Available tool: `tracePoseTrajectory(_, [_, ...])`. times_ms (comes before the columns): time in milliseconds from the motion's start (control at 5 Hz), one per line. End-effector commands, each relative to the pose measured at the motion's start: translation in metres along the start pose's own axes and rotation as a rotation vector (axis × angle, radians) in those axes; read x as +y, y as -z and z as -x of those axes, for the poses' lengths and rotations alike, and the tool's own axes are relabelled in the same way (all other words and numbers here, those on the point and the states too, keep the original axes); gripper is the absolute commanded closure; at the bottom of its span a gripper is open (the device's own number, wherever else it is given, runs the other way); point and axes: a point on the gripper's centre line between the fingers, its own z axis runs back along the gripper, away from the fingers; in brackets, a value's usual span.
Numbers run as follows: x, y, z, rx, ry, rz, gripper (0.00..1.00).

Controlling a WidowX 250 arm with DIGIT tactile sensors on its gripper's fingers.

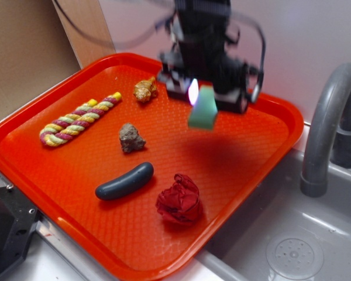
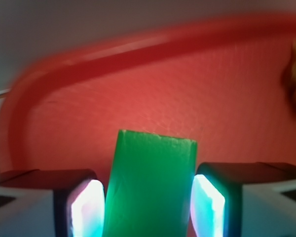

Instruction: Grab the green block.

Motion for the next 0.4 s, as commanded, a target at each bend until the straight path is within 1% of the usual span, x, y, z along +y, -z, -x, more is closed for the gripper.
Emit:
tracePoseTrajectory(0, [0.065, -0.107, -0.021, -0.080, 0.108, 0.048, 1.00])
tracePoseTrajectory(200, [0.085, -0.129, -0.021, -0.068, 0.166, 0.023, 1.00])
